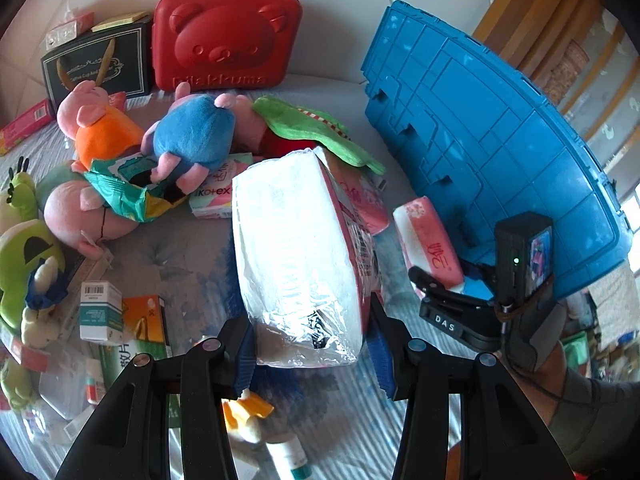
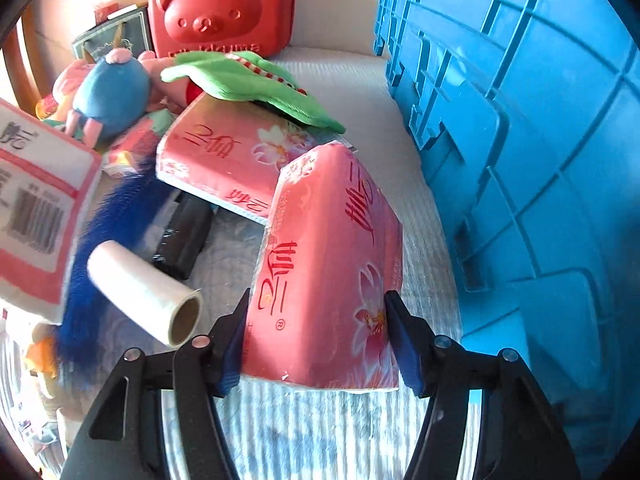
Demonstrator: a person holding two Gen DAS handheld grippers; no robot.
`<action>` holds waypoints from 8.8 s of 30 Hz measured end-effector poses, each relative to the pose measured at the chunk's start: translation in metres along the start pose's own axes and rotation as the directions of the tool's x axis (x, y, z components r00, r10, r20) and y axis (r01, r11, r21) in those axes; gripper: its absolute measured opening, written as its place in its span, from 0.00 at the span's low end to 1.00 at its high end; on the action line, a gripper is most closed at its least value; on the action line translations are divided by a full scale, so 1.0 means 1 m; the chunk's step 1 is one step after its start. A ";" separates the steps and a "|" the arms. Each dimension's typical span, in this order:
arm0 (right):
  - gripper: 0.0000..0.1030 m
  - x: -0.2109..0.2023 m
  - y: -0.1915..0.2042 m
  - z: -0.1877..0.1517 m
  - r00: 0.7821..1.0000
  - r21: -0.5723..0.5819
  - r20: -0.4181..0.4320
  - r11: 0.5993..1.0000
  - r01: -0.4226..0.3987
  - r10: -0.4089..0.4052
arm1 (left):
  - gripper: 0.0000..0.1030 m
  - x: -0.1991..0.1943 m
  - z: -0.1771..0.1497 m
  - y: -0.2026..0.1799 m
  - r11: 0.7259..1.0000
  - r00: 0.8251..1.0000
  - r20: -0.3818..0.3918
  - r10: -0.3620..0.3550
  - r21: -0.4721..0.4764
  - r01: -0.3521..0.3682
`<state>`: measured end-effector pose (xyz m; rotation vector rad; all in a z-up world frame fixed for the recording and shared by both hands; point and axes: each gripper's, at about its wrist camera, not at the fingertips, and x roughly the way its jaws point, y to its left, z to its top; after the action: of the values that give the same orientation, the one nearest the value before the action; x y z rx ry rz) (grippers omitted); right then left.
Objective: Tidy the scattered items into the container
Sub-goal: 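Lift the white tissue bag and pink tissue pack and carry both over the blue bin, then lower both tissue packs into the bin and open both tools, then withdraw both open tools from the bin back to the pile, then grasp the white-green medicine box with the left tool while the right tool grasps the white paper roll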
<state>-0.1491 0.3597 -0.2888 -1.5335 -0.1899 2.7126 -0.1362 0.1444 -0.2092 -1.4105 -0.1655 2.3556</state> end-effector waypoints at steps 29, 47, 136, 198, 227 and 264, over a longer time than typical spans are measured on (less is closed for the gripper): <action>0.59 -0.208 0.032 0.040 0.943 -0.121 0.247 0.973 -0.196 0.221 | 0.45 -0.147 0.001 0.017 0.996 0.977 0.198 0.083 -0.036 -0.078; 0.59 -0.272 0.034 0.051 0.889 -0.185 0.346 0.951 -0.248 0.299 | 0.45 -0.195 0.001 0.004 0.992 0.950 0.286 0.124 -0.047 -0.116; 0.59 -0.228 -0.351 0.068 0.889 0.189 0.447 0.961 -0.202 0.099 | 0.45 -0.040 0.181 -0.398 0.935 0.960 0.272 -0.068 0.354 -0.034; 1.00 -0.252 -0.244 0.079 0.879 0.014 0.441 0.978 -0.206 0.179 | 1.00 -0.081 0.116 -0.242 0.991 0.951 0.285 0.119 0.019 -0.130; 1.00 -0.197 0.020 0.067 0.925 -0.213 0.240 0.946 -0.245 0.294 | 0.98 -0.067 -0.022 0.071 0.934 0.946 0.022 0.324 -0.167 -0.316; 0.67 0.052 0.132 0.011 0.964 -0.475 -0.179 0.841 -0.259 0.196 | 0.34 0.042 -0.053 0.168 0.961 0.961 -0.123 0.248 -0.091 -0.260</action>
<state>-0.1802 0.2319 -0.3428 -1.9538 -0.8108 2.8831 -0.1531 0.0012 -0.3189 -1.6995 -0.0843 2.4950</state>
